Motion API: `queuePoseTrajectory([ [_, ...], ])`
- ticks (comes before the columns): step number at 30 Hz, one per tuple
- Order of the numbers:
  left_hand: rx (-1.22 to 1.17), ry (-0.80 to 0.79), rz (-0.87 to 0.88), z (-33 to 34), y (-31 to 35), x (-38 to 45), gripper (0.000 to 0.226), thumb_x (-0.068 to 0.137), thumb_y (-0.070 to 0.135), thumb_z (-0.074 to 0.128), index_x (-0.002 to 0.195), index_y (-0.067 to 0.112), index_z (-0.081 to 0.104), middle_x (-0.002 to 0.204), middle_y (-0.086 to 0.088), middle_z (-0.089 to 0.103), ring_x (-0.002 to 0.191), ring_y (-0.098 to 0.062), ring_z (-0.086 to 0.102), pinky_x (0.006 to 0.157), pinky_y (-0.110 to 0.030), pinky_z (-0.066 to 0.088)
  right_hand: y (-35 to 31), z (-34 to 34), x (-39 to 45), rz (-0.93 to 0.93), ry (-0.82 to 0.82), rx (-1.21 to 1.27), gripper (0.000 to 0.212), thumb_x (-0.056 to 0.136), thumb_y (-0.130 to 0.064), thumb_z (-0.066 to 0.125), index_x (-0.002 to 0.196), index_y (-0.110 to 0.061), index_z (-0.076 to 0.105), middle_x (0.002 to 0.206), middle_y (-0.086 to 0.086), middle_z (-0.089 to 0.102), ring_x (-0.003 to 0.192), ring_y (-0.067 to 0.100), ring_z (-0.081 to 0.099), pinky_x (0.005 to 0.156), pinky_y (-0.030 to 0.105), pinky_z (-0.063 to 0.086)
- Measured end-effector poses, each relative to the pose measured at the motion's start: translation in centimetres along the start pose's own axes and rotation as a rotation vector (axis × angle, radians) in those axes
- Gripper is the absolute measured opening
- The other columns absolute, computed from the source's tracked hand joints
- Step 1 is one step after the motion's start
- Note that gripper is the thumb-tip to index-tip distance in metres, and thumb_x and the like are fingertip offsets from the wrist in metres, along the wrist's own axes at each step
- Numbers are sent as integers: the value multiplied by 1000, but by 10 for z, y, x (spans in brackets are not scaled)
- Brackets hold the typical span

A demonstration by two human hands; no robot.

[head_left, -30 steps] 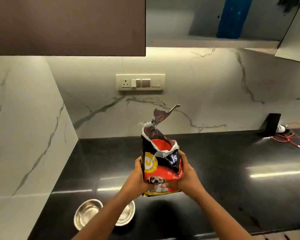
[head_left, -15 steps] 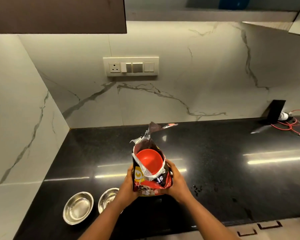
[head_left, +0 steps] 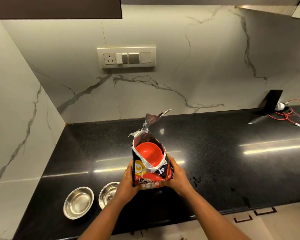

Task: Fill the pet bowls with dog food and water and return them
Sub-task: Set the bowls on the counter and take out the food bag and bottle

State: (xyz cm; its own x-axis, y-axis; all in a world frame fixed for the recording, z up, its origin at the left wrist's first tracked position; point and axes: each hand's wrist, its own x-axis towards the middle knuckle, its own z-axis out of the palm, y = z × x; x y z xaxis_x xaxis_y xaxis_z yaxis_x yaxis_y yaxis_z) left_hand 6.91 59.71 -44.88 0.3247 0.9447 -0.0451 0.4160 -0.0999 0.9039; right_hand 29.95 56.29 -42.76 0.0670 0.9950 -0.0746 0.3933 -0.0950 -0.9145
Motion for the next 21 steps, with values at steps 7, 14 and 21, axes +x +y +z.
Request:
queuePoseTrajectory([
  [7, -76, -6, 1, -1, 6, -6, 97, 72, 22, 84, 150, 34, 28, 145, 9, 51, 132, -3, 52, 103, -24, 49, 6, -6, -2, 19, -97, -115, 136, 48, -38, 102, 157, -44, 22, 153, -12, 48, 141, 6, 47, 116, 44, 43],
  [14, 2, 229, -90, -42, 37, 11, 60, 95, 5, 60, 145, 31, 41, 143, -8, 54, 133, -23, 50, 103, -37, 46, -14, -53, 6, 199, -183, -456, 144, 67, -21, 95, 157, -46, -16, 172, 8, -8, 158, 28, 8, 123, 44, 28],
  [21, -87, 428, 286, -101, 208, 41, 45, 90, 38, 56, 133, 25, 50, 116, 4, 66, 107, -8, 65, 90, -25, 55, -144, -145, 39, -165, 289, -356, 64, 79, -34, 86, 138, -31, 59, 111, -7, 73, 103, 11, 71, 93, 38, 58],
])
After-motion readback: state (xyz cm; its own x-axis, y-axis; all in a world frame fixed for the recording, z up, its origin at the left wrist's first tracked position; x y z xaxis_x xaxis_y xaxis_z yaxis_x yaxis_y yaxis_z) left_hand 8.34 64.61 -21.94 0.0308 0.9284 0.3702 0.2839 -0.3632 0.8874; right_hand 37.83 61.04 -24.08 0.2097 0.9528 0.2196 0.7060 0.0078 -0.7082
